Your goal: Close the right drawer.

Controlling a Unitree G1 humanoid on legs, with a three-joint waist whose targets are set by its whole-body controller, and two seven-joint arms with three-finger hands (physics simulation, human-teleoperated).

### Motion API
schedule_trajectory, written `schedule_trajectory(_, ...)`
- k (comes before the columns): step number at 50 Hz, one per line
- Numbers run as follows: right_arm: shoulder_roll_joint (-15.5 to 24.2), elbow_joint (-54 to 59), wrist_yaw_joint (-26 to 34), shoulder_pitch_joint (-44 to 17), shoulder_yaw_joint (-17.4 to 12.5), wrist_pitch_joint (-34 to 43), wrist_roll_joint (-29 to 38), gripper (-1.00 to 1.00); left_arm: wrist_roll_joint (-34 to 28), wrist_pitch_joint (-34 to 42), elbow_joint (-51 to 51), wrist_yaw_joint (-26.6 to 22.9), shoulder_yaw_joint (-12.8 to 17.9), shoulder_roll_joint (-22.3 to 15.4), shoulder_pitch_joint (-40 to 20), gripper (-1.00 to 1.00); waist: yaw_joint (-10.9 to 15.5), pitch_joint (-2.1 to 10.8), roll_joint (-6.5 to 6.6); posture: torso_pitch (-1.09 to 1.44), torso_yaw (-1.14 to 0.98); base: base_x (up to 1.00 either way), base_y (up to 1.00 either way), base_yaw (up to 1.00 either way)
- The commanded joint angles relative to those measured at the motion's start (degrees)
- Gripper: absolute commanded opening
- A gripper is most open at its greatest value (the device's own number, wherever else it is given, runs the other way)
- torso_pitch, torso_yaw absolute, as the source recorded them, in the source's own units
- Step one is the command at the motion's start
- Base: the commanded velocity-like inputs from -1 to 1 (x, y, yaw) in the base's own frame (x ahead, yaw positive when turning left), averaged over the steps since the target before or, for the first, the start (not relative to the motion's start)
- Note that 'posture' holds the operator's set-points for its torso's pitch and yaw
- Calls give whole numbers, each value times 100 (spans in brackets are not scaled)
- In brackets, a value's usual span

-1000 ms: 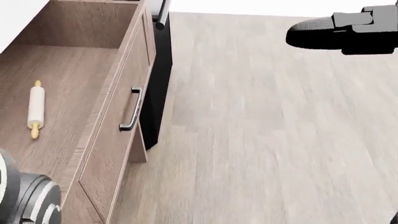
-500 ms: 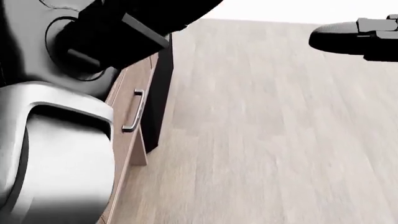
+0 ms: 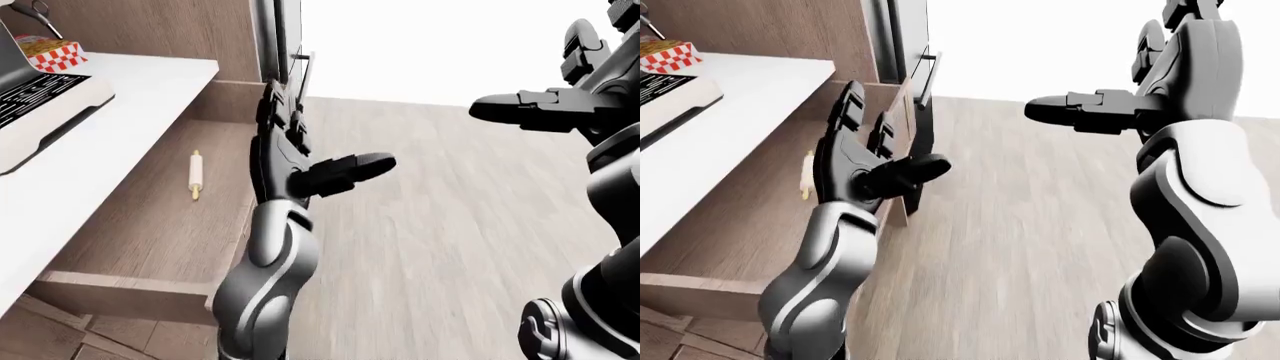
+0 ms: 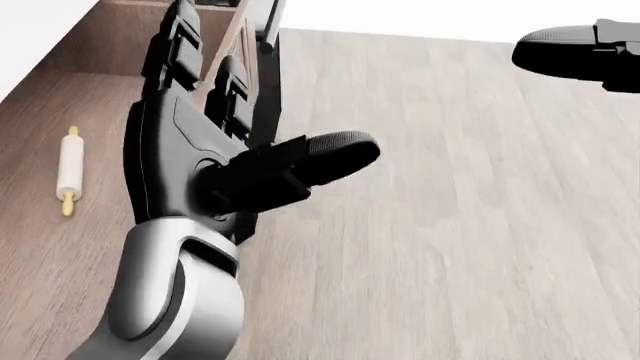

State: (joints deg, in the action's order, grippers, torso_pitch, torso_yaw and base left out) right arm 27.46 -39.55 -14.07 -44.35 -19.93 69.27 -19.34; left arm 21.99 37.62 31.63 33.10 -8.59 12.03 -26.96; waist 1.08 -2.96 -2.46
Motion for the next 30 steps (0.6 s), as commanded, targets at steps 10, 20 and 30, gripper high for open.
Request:
schedule_trajectory(10,181,-78,-145,-138,-120,-213,-120,100,-64,-850,-353,-557,109,-207,444,100,12,156,-26,0,0,0,0,0)
schedule_trajectory(20,162,13,-198,-131,-62,-324,-194,100,-798,-612,-720,-1291,-396,-291,917,100,13,177,-18,0,0,0,0,0)
schedule_trajectory(30,129,76,-212,-166,35,-385,-178,100,-1013,-880,-1441,-1642,-129,-204,1037,100,12,187,-31,0,0,0,0,0)
